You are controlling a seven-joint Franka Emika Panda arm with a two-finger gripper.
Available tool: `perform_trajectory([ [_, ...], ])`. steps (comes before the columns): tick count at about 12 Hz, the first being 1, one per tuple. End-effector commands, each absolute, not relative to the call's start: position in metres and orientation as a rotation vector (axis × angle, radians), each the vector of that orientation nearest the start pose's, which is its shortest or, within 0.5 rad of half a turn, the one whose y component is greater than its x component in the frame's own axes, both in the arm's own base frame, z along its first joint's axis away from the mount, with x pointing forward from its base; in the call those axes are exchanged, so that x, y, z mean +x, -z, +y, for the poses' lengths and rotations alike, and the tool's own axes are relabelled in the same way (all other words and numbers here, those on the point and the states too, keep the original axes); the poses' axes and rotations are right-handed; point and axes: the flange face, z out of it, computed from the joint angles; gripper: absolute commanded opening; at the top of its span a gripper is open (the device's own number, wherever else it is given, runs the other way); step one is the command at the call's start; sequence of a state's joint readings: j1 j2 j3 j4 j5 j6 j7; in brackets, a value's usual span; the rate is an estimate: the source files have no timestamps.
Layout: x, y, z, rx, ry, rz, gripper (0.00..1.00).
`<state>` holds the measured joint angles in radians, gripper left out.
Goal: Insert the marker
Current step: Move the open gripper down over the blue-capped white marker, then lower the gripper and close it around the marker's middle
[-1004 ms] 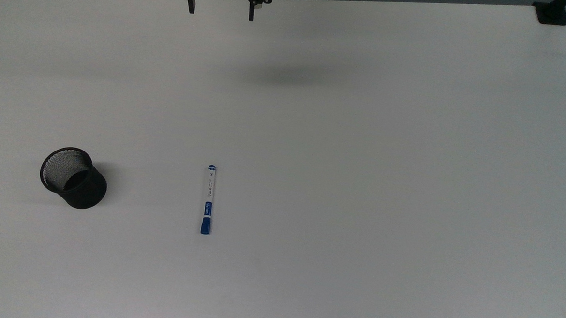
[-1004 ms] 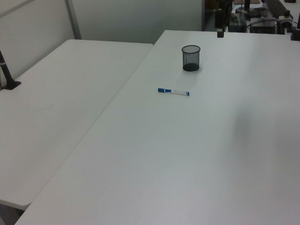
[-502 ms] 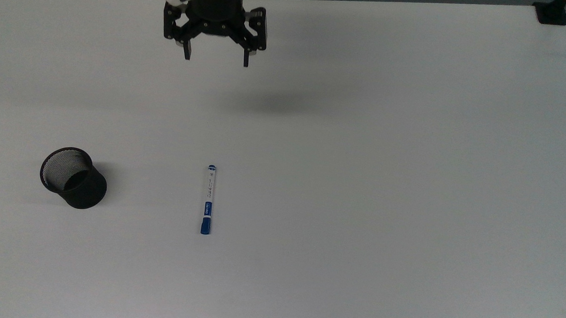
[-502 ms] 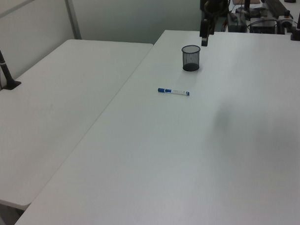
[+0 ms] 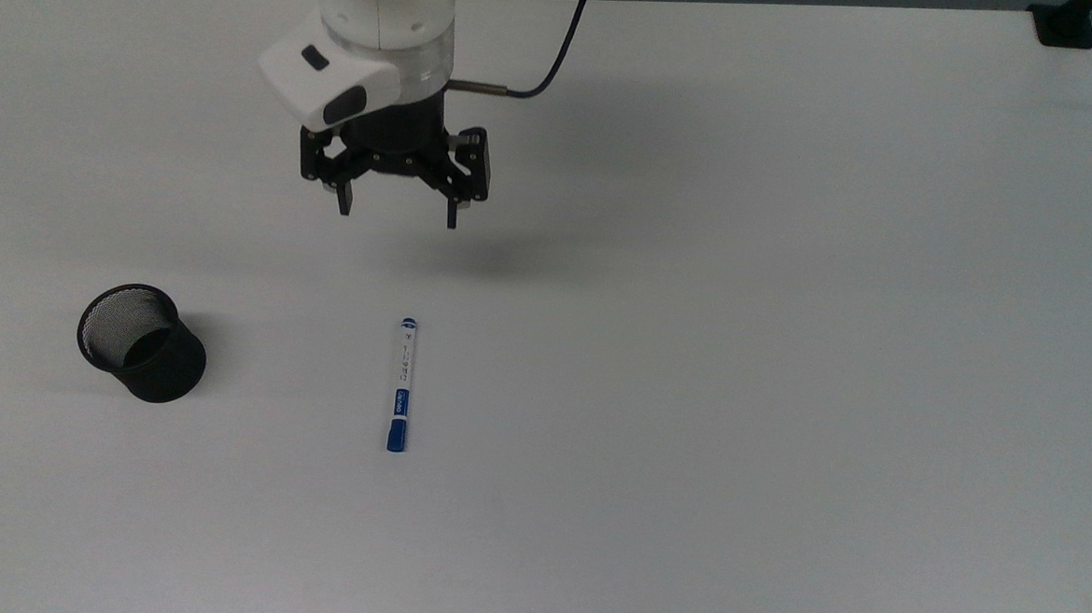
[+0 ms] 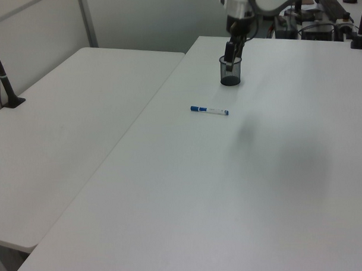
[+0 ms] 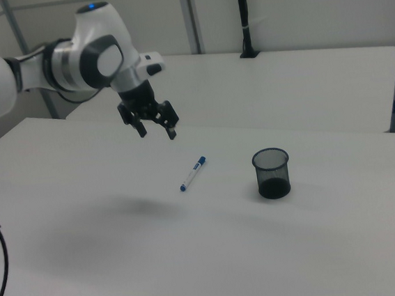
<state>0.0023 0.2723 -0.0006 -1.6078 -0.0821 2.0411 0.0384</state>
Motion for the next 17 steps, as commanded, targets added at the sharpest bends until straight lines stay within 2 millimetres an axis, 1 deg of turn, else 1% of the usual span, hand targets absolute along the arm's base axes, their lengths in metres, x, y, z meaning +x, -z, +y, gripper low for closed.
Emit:
perform_trajectory([
  [1, 0.681, -0.461, -0.01, -3.179, 0.341, 0.038, 1.0],
  [3, 0.689, -0.447, -0.008, -3.172, 0.392, 0.089, 1.0],
  [5, 0.696, -0.432, -0.004, -3.168, 0.415, 0.103, 1.0],
  [8, 0.704, -0.406, 0.002, -3.167, 0.423, 0.089, 1.0],
  [10, 0.709, -0.39, 0.001, -3.174, 0.435, 0.077, 1.0],
  [11, 0.713, -0.377, 0.001, -3.171, 0.451, 0.075, 1.0],
  [14, 0.723, -0.361, -0.001, -3.151, 0.544, 0.074, 1.0],
  [15, 0.73, -0.353, -0.005, -3.139, 0.609, 0.08, 0.99],
  [17, 0.738, -0.336, -0.01, -3.128, 0.667, 0.084, 0.88],
])
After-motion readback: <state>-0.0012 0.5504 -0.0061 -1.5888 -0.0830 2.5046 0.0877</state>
